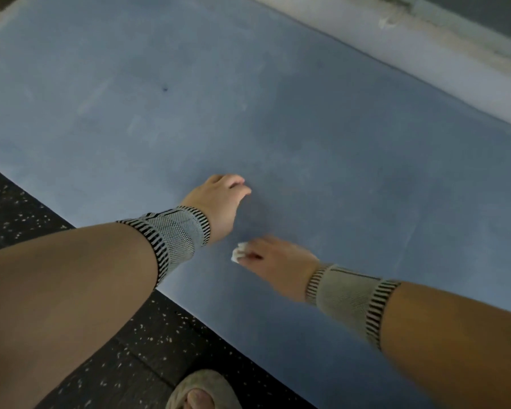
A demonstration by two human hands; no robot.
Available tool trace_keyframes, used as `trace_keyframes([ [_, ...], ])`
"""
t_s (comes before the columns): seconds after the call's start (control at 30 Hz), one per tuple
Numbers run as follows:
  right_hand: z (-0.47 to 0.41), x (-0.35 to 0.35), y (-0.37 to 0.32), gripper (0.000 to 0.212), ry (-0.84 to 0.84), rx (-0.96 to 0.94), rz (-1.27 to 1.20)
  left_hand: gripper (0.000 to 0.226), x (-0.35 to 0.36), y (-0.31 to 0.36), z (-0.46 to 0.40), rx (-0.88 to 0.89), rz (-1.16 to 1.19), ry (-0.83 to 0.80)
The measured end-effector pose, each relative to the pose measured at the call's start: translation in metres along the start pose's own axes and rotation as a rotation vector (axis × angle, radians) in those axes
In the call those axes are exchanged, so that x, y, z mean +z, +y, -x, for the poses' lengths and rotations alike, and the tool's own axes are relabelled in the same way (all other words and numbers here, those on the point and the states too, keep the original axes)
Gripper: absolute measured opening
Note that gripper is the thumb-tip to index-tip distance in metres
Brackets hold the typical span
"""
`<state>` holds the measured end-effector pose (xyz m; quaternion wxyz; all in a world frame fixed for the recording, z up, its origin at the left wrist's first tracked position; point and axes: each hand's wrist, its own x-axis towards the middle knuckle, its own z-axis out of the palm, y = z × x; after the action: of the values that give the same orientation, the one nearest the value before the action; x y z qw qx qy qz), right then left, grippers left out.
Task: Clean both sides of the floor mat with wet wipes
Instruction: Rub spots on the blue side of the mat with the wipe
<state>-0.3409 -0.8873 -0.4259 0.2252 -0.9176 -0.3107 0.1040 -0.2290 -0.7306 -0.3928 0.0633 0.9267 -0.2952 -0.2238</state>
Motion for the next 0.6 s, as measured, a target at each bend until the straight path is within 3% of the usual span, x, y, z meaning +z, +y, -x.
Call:
trace_keyframes([
  [0.03,0.005,-0.01,0.012,0.029,0.045,0.062,-0.019,0.06,0.0,0.003,-0.002,0.014,-0.003,-0.001],
  [0.13,0.001,-0.042,0.061,0.015,0.318,0.615,-0.093,0.058,0.003,0.01,-0.001,0.071,-0.041,0.002],
  [0.17,-0.001,-0.043,0.069,0.012,0.372,0.721,-0.134,0.058,0.004,0.011,0.0,0.076,-0.057,-0.001],
  [0.2,0.0,-0.042,0.065,0.013,0.333,0.751,-0.168,0.058,0.005,0.012,0.001,0.079,-0.073,-0.003],
  [0.23,0.005,-0.034,0.053,0.018,0.323,0.659,-0.197,0.058,0.006,0.012,0.001,0.078,-0.086,-0.003],
  [0.27,0.011,-0.023,0.035,0.024,0.239,0.55,-0.257,0.058,0.006,0.013,0.0,0.072,-0.086,-0.004],
  [0.33,0.03,-0.005,0.007,0.038,0.049,0.205,-0.141,0.053,0.006,0.015,-0.003,0.044,-0.055,-0.006],
  [0.37,0.036,-0.004,0.011,0.036,0.007,0.116,-0.102,0.05,0.005,0.017,-0.004,0.038,-0.043,-0.002],
  [0.4,0.039,-0.014,0.023,0.026,0.048,0.169,-0.106,0.048,0.004,0.017,-0.005,0.042,-0.04,0.006],
  [0.47,0.042,-0.043,0.056,0.014,0.169,0.512,-0.184,0.047,0.004,0.016,-0.006,0.058,-0.059,0.01],
  [0.53,0.045,-0.052,0.083,0.018,0.469,0.812,-0.348,0.047,0.005,0.013,-0.007,0.066,-0.082,0.002],
  [0.6,0.05,-0.038,0.073,0.019,0.448,0.754,-0.312,0.043,0.004,0.012,-0.009,0.059,-0.074,0.02],
])
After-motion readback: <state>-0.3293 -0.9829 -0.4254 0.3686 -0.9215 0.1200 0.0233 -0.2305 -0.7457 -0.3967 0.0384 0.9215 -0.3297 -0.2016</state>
